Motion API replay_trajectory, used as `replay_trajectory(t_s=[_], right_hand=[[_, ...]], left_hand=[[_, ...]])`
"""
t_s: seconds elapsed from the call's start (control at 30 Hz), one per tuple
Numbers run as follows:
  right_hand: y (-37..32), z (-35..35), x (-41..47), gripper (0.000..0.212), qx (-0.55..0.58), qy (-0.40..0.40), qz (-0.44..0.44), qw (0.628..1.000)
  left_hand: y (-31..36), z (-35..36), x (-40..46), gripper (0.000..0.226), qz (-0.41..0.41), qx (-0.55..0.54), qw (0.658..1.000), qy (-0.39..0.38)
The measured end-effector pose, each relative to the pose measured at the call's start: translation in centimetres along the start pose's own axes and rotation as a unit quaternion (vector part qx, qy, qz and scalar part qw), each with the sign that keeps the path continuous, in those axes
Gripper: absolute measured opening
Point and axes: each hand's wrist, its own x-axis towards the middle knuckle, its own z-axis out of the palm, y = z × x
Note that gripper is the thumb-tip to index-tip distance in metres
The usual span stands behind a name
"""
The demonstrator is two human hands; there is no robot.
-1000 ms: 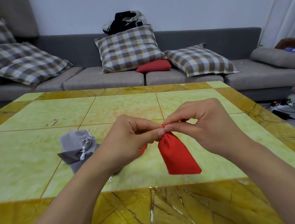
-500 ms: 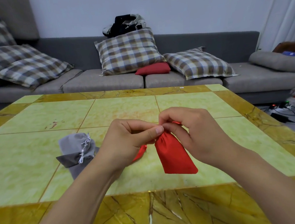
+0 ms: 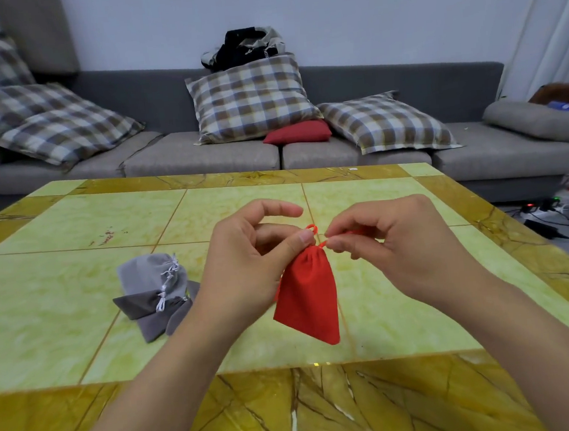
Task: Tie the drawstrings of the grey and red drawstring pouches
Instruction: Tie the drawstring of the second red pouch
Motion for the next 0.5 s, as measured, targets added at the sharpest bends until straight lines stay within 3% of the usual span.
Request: replay_trajectory(t_s=[0.17, 0.27, 0.4, 0.5], right_hand=[[-1.2, -0.1, 0.3, 0.009, -0.091, -0.039, -0.121, 0.988], [-1.1, 0.6, 0.3, 0.008, -0.103, -0.049, -0.158, 0.981], [-0.5, 0.2, 0.1, 0.010, 0.058, -0.029, -0.030, 0.997], [-0.4, -0.2, 0.3, 0.012, 0.188, -0.012, 0.071, 0.979]], left_hand=[[-0.8, 0.3, -0.2, 0.025, 0.060, 0.153, 0.985, -0.041], [-0.6, 0.5, -0.4, 0.034, 0.056, 0.177, 0.977, -0.101], [-0.1, 0.4, -0.5, 0.045, 0.017, 0.082, 0.984, -0.155], [0.1, 0.5, -0.4, 0.046, 0.017, -0.003, 0.989, -0.149]])
